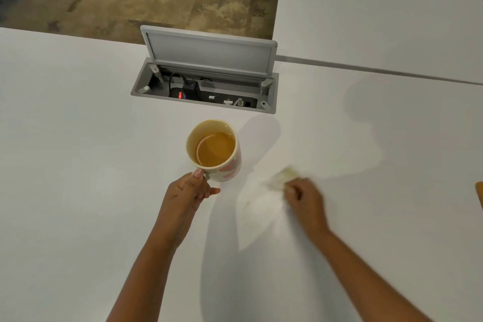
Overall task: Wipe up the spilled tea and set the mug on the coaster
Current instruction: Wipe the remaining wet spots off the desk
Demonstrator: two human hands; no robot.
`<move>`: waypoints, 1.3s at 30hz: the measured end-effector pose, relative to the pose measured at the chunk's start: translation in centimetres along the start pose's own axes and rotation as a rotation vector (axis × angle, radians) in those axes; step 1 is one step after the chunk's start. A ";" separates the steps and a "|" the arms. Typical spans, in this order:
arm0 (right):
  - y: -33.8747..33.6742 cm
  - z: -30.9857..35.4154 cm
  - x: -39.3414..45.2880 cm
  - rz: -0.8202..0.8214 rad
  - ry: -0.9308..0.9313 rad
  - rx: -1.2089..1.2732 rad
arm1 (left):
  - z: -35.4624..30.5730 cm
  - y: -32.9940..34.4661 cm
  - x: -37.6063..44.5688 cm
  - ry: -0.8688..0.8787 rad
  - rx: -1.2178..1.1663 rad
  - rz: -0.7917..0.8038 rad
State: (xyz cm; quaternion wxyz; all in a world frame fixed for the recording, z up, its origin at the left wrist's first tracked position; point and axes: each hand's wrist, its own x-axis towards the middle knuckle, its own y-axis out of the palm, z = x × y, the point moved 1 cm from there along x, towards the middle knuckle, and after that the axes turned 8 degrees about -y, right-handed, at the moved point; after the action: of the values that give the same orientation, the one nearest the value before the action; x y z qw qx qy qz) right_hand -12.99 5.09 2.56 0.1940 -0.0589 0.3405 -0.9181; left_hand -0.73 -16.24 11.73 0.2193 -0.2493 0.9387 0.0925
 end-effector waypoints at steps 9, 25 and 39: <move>4.4 4.6 1.4 0.090 0.049 0.084 | 0.3 1.8 -1.5 -0.011 -0.026 0.035; 2.6 3.5 4.7 -0.053 0.101 -0.016 | 0.6 1.9 -3.8 -0.005 0.009 0.046; -13.0 -8.8 -6.2 -0.146 0.288 -0.421 | 4.2 2.8 -4.1 -0.029 0.048 0.046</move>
State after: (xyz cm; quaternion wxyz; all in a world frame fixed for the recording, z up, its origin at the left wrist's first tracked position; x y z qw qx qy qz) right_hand -13.49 21.87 4.40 0.0603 0.0090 0.5430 -0.8375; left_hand 2.58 -10.94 10.08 0.2364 -0.2210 0.9429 0.0786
